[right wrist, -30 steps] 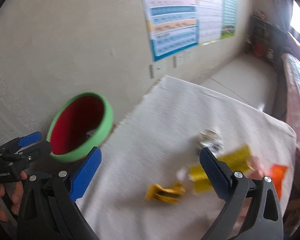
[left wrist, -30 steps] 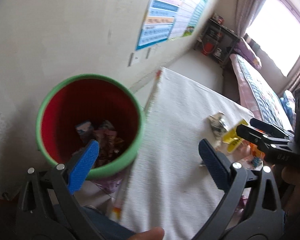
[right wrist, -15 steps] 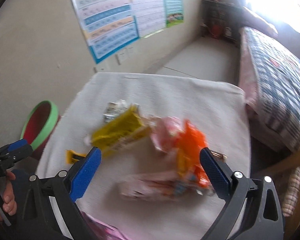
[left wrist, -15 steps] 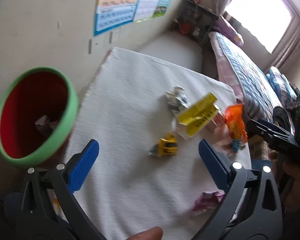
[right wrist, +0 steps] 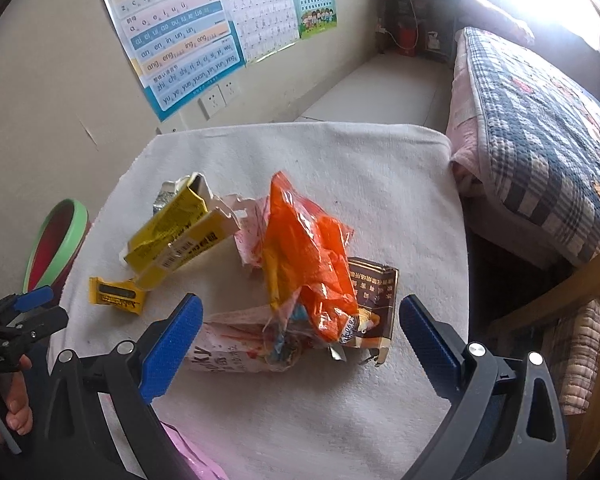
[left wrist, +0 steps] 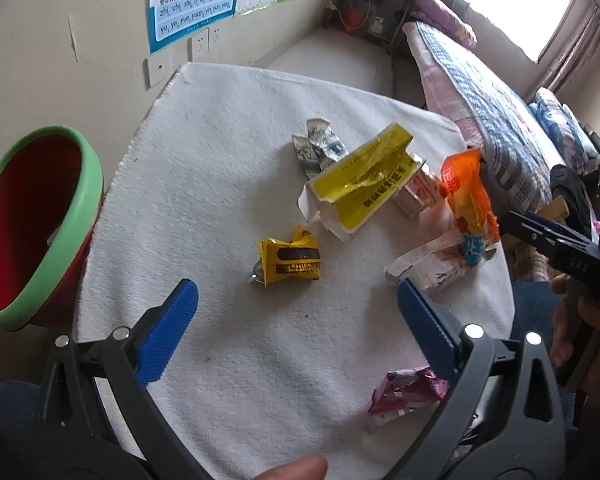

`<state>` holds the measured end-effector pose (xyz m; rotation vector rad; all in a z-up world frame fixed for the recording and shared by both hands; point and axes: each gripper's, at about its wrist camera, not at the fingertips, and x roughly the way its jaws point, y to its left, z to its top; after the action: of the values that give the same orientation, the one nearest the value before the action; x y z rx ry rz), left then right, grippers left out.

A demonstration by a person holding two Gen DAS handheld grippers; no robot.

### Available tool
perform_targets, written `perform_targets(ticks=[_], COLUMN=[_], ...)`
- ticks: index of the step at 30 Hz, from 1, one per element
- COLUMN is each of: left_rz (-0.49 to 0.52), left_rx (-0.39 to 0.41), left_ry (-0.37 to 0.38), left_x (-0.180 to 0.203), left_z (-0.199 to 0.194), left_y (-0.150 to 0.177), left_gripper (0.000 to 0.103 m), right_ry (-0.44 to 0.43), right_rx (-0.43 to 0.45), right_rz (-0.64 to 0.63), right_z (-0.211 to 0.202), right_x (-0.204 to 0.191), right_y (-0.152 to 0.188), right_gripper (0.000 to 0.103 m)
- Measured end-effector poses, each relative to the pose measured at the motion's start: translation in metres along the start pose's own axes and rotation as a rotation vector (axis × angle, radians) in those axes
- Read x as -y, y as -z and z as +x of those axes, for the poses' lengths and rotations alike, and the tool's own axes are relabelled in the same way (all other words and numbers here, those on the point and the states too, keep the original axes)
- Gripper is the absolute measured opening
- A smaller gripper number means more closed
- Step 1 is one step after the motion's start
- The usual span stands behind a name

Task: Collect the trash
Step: 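Grasp the yellow-black wrapper with the left tool while the right tool grasps the orange bag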

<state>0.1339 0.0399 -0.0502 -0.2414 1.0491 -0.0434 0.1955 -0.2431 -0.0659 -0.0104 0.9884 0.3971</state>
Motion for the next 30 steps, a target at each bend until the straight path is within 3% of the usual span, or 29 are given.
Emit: perform_targets(ticks=[14, 16, 19, 21, 23, 25, 30], left_rz=[-0.034, -0.049, -0.064, -0.071, -0.059, -0.044, -0.02], left_rx=[-0.058, -0.066, -0.078, -0.087, -0.094, -0.089, -0.076], left_ry=[-0.029, -0.021, -0.008, 0.004, 0.006, 0.019, 0.026], left_x=[-0.011, -0.013, -0.015, -0.016, -0.014, -0.011, -0.006], left_z=[0.048, 0.054, 0.061, 0.065, 0.066, 0.063, 0.056], left_y=[-0.005, -0.008, -0.009, -0.009, -0.007, -0.006, -0.003], left_gripper=[0.095, 0.09, 0.074, 0.055, 0.043, 0.034, 0.027], right_ry=[0.001, 0.005, 0.008, 0.004, 0.005, 0.006, 0.001], right_rx=[-0.053, -0.059, -0.062, -0.067, -0.067, -0.061, -0.05], right_rz=[0.023, 0.017, 0.016, 0.02, 0.021, 0.019, 0.031], right_z=[0.036, 0.04, 0.045, 0.048, 0.048, 0.047, 0.044], right_x=[0.01, 0.009, 0.009, 0.01, 0.011, 0.011, 0.013], right_y=[-0.002, -0.004, -0.006, -0.007, -0.008, -0.006, -0.004], right_gripper=[0.087, 0.083, 0.074, 0.061, 0.058, 0.055, 0.053])
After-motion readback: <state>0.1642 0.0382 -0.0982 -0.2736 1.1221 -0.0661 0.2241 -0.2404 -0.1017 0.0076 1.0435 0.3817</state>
